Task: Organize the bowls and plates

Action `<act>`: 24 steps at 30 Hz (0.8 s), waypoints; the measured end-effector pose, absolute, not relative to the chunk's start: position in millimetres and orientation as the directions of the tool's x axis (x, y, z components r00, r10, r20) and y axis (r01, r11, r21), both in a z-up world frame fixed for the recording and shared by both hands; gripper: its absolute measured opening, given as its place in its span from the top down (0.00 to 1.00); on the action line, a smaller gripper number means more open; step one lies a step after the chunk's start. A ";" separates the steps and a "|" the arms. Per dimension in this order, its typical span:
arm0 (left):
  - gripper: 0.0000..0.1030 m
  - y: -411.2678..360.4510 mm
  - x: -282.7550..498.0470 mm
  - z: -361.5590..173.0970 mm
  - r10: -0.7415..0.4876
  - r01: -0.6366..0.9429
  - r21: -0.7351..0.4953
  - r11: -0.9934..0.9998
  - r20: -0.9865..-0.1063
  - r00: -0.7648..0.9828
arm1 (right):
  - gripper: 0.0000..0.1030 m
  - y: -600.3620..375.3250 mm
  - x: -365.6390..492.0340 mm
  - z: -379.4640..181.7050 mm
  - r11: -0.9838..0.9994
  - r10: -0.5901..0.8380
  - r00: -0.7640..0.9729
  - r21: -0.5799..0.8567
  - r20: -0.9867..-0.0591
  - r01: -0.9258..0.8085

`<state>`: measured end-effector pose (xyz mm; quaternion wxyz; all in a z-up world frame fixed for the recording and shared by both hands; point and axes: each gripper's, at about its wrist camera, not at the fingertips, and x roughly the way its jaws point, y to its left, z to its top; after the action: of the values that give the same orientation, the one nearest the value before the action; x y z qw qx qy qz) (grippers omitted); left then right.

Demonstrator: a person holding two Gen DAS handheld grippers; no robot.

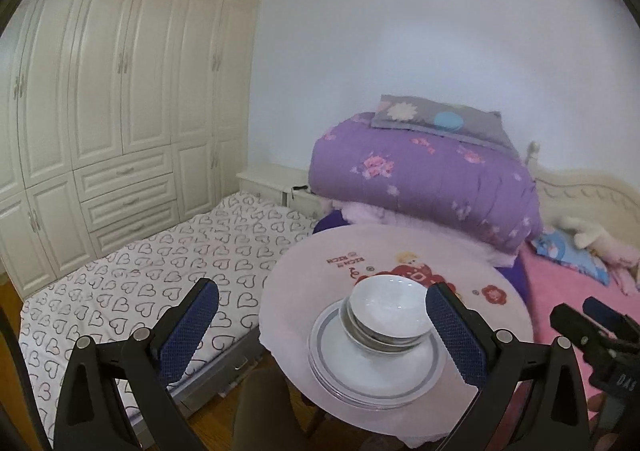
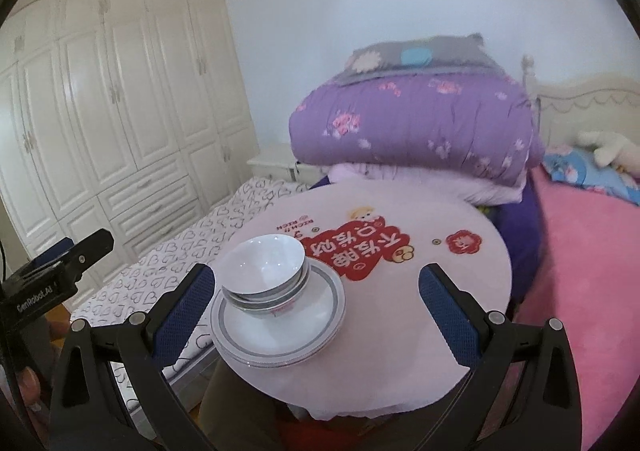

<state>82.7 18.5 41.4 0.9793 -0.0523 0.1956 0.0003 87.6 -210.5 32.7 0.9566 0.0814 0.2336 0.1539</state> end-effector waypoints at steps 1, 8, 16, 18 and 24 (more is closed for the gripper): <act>0.01 16.8 74.8 40.2 -0.019 -0.021 -0.101 0.995 -0.378 0.926 | 0.00 -211.3 83.1 32.7 0.941 0.328 0.848 0.224 -0.416 -0.254; 0.01 8.0 26.1 37.5 -0.046 0.011 -0.102 0.995 -0.353 0.935 | 0.00 -212.6 61.9 29.1 0.951 0.294 0.871 0.212 -0.394 -0.226; 0.01 1.9 -2.9 31.6 -0.019 0.000 -0.059 0.998 -0.314 0.949 | 0.00 -212.0 48.1 29.7 0.957 0.275 0.887 0.193 -0.370 -0.217; 0.01 0.2 -2.1 29.9 -0.026 0.007 -0.064 0.998 -0.310 0.951 | 0.00 -210.9 48.7 28.5 0.956 0.280 0.885 0.196 -0.373 -0.220; 0.01 4.9 11.4 27.9 -0.050 0.028 -0.067 0.997 -0.355 0.933 | 0.00 -205.6 49.1 26.1 0.954 0.288 0.880 0.195 -0.378 -0.229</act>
<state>11.4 4.9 27.9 0.9827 -0.0306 0.1815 -0.0199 49.1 -205.6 26.1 0.9668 0.0722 0.2057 0.1337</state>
